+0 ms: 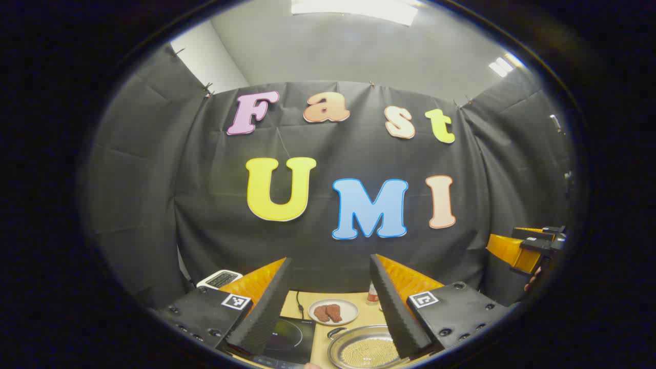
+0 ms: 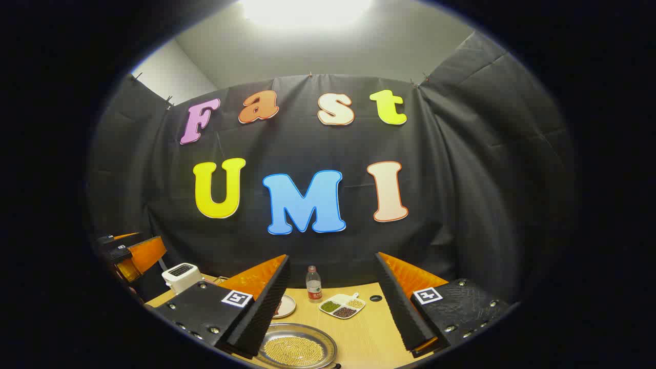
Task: First push the handle of the pot to place it horizontally, then grasp the pot with both hands and set it on the induction cooktop.
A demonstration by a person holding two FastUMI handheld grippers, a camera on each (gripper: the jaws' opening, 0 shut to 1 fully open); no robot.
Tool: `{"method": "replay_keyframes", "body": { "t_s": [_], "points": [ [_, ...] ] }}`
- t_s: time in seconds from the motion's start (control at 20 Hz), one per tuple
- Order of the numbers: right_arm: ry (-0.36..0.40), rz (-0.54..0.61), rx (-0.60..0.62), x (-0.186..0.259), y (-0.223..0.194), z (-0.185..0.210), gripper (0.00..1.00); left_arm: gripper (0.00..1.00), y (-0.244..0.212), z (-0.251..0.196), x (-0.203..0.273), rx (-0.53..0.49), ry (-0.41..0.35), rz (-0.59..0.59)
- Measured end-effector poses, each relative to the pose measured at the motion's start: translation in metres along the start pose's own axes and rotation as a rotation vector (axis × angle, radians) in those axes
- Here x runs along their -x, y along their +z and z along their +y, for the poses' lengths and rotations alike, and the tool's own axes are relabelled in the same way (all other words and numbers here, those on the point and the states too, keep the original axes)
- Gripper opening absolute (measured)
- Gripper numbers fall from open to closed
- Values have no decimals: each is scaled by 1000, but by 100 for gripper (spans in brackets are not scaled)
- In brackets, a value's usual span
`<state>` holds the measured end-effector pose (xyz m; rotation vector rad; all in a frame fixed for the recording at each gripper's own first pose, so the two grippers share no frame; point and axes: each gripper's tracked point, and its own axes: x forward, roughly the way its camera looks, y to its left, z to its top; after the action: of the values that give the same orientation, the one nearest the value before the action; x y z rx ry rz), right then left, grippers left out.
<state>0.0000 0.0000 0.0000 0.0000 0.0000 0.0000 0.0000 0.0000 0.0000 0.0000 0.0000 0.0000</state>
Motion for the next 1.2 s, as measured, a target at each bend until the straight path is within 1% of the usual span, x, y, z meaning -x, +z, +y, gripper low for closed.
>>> {"method": "replay_keyframes", "body": {
  "t_s": [0.1, 0.2, 0.3, 0.5, 0.55, 0.6, 0.7, 0.85, 0.9, 0.95, 1.0, 1.1, 1.2],
  "points": [
    [-4, -6, -1, -2, 0, 6, 98, 94, 6, 7, -4, -5, -5, -16],
    [-4, -7, 3, -5, -1, 11, 98, 99, 5, 15, -8, -5, -1, -21],
    [-2, -14, 9, -7, 1, 15, 98, 94, 5, 19, -10, 5, 2, -26],
    [6, -16, 24, -14, -1, 22, 98, 96, 3, 23, -17, 6, 0, -25],
    [5, -11, 20, -16, -2, 22, 98, 96, 1, 23, -20, 6, -6, -22],
    [7, -7, 13, -18, -4, 24, 98, 94, 1, 23, -22, 6, -11, -18],
    [10, 3, 6, -21, -7, 27, 98, 94, -1, 22, -26, 0, -21, -13],
    [19, 21, 6, -25, -16, 30, 98, 94, -1, 24, -26, -11, -24, -13],
    [23, 31, 8, -25, -20, 30, 98, 96, -2, 24, -26, -9, -26, -10],
    [29, 41, 11, -25, -24, 32, 98, 94, -4, 24, -26, -7, -26, -5],
    [33, 50, 14, -26, -29, 33, 98, 99, -7, 25, -26, -7, -24, -1],
    [48, 75, 22, -25, -42, 36, 98, 99, -10, 25, -24, -6, -20, 10],
    [66, 111, 19, -24, -60, 37, 99, 94, -15, 26, -22, -4, -16, 17]
  ]
}}
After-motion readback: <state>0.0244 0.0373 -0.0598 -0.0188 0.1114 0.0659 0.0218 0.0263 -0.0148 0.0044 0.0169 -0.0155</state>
